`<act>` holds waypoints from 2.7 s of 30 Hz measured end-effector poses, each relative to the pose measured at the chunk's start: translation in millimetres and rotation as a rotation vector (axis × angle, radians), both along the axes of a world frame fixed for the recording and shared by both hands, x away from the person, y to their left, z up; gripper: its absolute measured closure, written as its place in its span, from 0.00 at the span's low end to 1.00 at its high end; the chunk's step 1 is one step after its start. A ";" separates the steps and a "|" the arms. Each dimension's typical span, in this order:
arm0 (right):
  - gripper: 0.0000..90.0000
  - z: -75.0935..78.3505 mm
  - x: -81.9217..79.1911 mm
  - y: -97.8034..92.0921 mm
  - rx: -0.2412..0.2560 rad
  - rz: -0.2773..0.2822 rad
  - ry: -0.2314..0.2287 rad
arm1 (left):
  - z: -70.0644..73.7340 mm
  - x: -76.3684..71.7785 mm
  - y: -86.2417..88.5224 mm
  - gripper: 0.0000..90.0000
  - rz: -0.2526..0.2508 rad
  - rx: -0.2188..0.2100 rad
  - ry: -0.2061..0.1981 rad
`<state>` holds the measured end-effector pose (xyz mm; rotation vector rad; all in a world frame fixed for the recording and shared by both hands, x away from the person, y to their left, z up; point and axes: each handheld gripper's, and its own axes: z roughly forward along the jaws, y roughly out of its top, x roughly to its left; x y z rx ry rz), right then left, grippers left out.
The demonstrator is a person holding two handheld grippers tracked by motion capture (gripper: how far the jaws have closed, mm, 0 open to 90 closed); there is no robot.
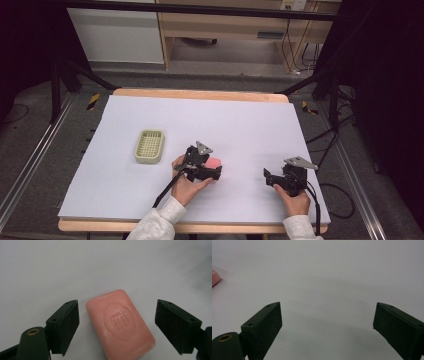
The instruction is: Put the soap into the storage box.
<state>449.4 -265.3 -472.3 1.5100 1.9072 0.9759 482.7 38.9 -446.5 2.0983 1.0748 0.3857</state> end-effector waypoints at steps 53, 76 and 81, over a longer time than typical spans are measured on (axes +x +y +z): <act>0.10 -1.1 0.7 1.4 -0.008 0.015 0.012 | -20.7 7.4 -12.1 0.38 0.016 0.059 0.113; 0.10 -1.5 1.2 1.7 -0.010 0.016 0.014 | -18.1 10.8 -14.2 0.41 0.003 0.089 0.149; 0.10 -1.6 1.2 1.7 -0.011 0.019 0.013 | -17.5 11.5 -14.6 0.41 -0.001 0.092 0.154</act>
